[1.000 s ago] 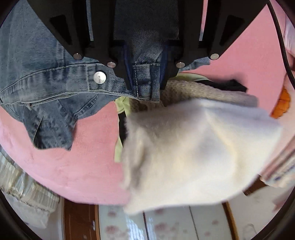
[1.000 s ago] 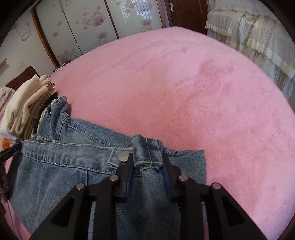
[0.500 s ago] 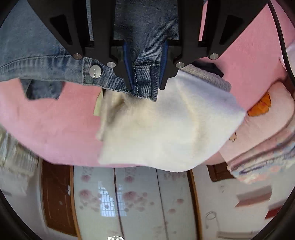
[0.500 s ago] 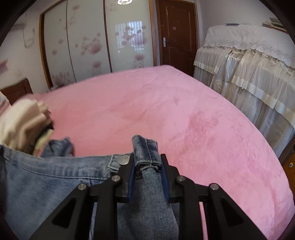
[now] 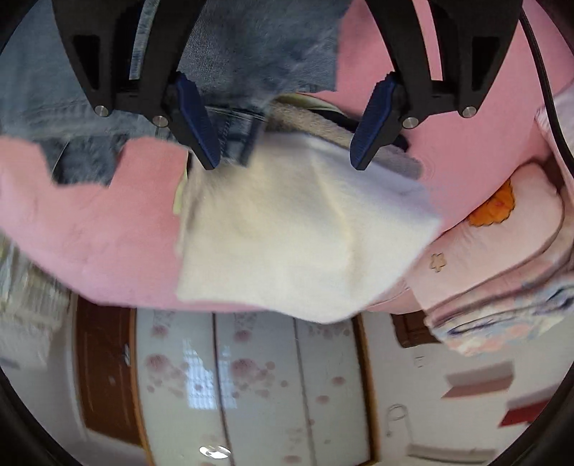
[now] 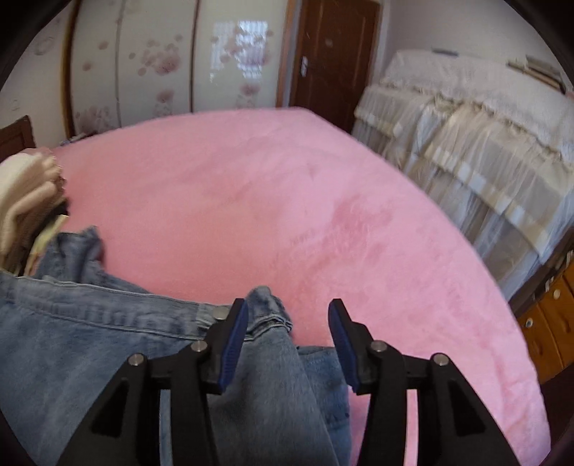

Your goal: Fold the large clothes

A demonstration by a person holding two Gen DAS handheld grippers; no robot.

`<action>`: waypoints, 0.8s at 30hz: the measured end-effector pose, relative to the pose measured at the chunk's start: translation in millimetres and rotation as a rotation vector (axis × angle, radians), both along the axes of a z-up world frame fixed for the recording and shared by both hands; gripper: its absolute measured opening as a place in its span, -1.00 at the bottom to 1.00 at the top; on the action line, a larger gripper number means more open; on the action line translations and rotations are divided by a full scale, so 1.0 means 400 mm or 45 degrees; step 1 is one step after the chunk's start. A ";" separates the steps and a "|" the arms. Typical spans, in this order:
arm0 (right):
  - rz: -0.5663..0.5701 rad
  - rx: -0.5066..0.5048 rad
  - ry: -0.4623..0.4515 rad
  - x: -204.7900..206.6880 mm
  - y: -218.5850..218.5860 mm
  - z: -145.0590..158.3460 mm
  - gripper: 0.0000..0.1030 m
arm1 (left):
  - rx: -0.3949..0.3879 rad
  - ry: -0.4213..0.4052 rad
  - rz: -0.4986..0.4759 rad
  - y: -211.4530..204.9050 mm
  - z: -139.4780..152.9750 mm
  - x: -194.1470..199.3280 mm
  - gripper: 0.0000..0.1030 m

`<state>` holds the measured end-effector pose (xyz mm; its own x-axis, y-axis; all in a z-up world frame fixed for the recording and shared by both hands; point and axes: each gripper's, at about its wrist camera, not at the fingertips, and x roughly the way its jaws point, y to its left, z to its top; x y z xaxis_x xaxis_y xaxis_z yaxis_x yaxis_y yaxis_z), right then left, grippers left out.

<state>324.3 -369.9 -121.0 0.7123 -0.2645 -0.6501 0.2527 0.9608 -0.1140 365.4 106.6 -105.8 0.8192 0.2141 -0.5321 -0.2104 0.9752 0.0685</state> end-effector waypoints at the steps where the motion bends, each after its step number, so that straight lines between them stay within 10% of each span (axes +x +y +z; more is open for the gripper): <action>1: 0.027 0.008 -0.028 -0.025 0.017 0.017 -0.07 | -0.057 -0.018 0.021 0.025 0.028 -0.028 0.43; 7: 0.249 0.186 0.054 -0.112 0.184 0.026 -0.08 | -0.191 0.137 -0.092 0.012 0.030 -0.132 0.08; 16: 0.495 0.141 0.157 -0.210 0.477 -0.122 -0.27 | -0.161 0.370 -0.030 -0.065 -0.240 -0.215 -0.22; 24: 0.164 -0.046 0.165 -0.258 0.200 -0.176 -0.32 | -0.099 0.325 -0.071 0.019 -0.287 -0.241 -0.23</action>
